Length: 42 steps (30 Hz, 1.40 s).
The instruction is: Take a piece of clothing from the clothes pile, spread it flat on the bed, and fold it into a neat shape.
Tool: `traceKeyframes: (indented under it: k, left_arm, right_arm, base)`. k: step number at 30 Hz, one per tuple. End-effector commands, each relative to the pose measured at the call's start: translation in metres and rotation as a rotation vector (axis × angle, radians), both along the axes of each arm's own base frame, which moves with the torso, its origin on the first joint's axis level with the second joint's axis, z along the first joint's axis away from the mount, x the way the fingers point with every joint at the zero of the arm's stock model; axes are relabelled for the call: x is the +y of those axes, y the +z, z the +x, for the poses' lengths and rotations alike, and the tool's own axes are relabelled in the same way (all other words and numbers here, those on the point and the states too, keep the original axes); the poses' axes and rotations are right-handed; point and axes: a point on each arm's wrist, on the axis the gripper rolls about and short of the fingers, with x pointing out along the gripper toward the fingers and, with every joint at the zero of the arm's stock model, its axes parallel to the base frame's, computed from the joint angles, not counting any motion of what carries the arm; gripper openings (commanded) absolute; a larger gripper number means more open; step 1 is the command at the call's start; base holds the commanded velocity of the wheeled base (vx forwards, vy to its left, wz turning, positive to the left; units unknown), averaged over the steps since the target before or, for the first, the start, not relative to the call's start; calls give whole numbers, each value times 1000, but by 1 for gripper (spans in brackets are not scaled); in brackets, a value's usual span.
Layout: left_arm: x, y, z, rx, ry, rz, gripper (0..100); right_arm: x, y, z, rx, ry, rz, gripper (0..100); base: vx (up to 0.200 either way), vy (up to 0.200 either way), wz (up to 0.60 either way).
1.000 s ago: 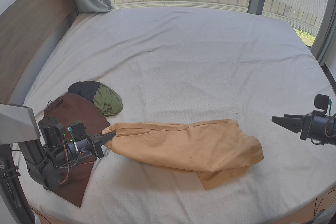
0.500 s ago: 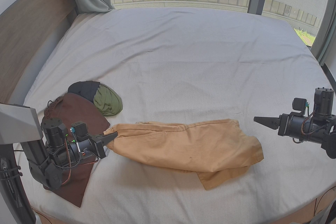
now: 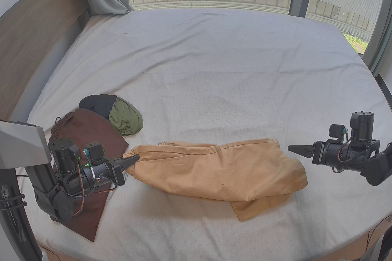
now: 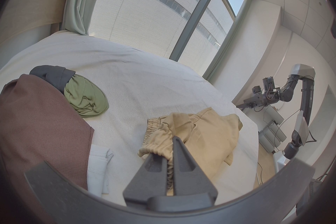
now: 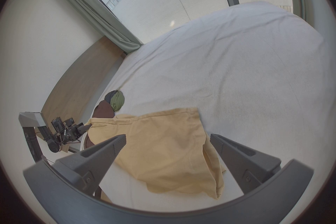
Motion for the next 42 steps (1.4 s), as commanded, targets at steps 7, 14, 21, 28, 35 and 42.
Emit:
traceKeyframes:
  k: [7, 14, 21, 28, 35, 42]
  left_arm:
    - [0, -1, 0, 1, -2, 1, 0]
    - [0, 0, 0, -3, -2, 2, 0]
    - [-1, 0, 0, -3, -4, 2, 0]
    - [-2, -1, 0, 2, -7, 2, 0]
    - [-2, 0, 1, -4, -5, 1, 0]
    - [-2, 0, 5, -14, 22, 4, 0]
  right_arm:
    - [-5, -21, 10, 82, -27, 10, 100]
    - [-2, -32, 15, 134, -36, 32, 100]
    - [0, -36, 16, 116, -42, 56, 100]
    - [3, -42, 10, 137, -31, 54, 0]
    - [4, -47, -2, 167, -18, 37, 0]
    - [3, -69, -31, 214, 93, -108, 0]
  base:
    - [0, 0, 0]
    - [0, 0, 0]
    - [0, 0, 0]
    - [0, 0, 0]
    - [0, 0, 0]
    - [0, 0, 0]
